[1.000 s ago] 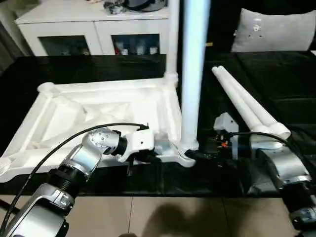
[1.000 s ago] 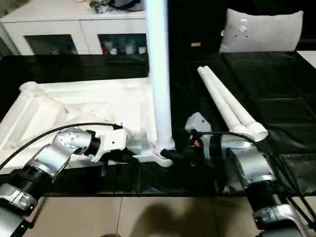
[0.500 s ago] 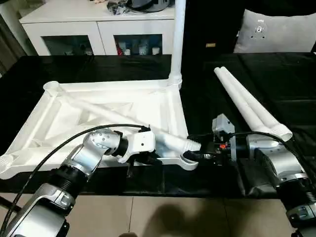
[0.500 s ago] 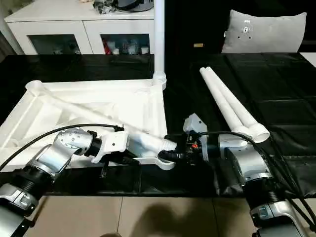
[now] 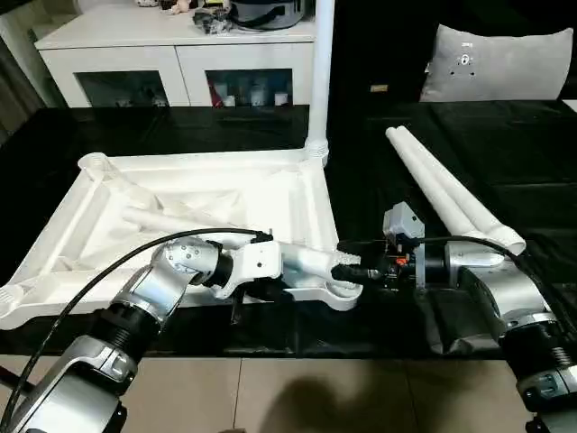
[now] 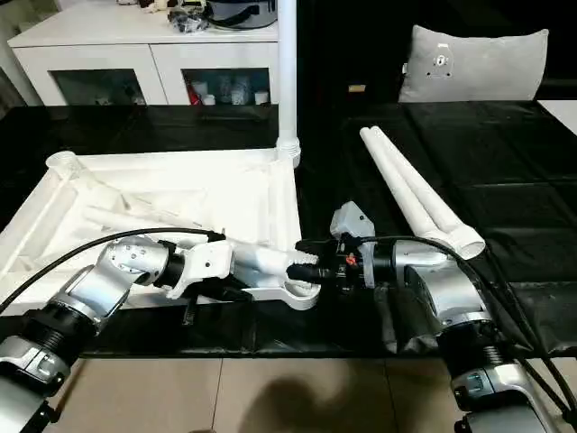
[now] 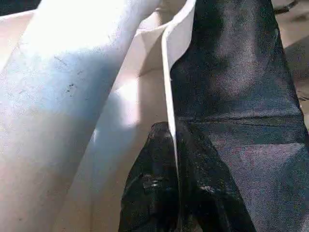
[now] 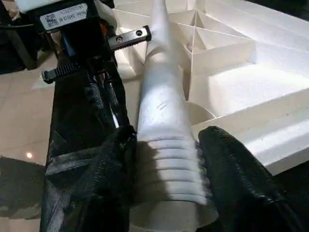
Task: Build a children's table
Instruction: Insert table leg to table base
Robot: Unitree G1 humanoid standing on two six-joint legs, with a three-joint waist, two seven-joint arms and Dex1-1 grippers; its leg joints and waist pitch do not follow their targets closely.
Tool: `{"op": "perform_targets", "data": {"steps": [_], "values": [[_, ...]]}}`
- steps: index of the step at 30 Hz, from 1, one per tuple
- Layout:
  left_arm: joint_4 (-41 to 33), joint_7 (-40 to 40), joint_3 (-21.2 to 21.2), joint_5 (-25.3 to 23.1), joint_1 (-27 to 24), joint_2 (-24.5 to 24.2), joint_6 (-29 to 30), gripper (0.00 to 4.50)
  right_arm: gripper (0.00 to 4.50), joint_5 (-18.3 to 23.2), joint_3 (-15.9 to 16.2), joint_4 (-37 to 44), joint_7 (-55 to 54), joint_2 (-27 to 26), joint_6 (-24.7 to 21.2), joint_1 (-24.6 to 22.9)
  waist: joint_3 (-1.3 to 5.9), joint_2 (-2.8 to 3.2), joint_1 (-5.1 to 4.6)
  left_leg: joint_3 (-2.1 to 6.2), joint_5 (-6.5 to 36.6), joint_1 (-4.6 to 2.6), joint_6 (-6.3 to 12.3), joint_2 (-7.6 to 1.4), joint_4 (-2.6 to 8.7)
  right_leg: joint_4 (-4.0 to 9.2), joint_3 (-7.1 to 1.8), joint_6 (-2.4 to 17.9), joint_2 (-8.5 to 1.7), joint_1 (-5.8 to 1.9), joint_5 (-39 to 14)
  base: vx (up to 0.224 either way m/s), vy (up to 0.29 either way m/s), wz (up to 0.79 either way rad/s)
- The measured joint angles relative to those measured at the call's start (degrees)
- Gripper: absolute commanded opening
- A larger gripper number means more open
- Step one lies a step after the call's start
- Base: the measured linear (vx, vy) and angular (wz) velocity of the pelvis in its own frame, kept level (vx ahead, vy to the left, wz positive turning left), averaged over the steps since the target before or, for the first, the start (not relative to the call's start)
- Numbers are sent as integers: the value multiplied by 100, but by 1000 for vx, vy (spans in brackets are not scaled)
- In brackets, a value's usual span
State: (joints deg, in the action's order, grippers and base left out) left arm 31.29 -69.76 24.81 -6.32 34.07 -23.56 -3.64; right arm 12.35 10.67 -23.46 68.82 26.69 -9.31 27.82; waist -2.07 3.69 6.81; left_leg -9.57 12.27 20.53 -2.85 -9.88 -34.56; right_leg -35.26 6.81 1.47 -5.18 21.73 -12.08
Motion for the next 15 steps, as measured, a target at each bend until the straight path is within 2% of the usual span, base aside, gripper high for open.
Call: {"op": "perform_targets", "data": {"steps": [3, 4, 7, 8, 15], "values": [[-1, 11, -1, -8, -5, -1, 0, 0, 212, -38, 1, 40, -21, -8, -63, 4, 3, -6, -6, -1, -1, -1, 1, 0, 0, -1, 0, 1, 0, 0, 1, 0, 0, 0], [-1, 14, -3, -10, -8, -4, 0, 0, 241, -35, -2, 38, -37, -22, -122, 19, 4, -6, -10, -1, -2, -1, -1, 0, 0, -1, 0, 1, 0, -1, 2, 0, 0, 0], [-1, 42, -11, -28, -12, -19, 1, 0, 253, -94, -3, -34, -388, -130, -328, 173, 3, -7, -32, -3, -5, -4, -9, 0, 2, -1, -2, 2, 0, 0, 11, 0, 0, 0], [-6, 58, -12, -29, -17, -14, 0, 0, 274, -95, -3, -39, -463, -149, -420, 207, 1, -11, -32, -3, -5, -3, -10, 0, 2, 0, -2, 2, 0, 0, 11, 0, 0, 0], [-92, 6, -7, -25, -21, -10, -17, 0, 330, -263, 136, -44, -509, -169, -958, 462, 1, -10, -1, -4, -22, 4, 20, 0, 5, 3, -2, 2, 0, 26, 11, 0, 0, 0]]}}
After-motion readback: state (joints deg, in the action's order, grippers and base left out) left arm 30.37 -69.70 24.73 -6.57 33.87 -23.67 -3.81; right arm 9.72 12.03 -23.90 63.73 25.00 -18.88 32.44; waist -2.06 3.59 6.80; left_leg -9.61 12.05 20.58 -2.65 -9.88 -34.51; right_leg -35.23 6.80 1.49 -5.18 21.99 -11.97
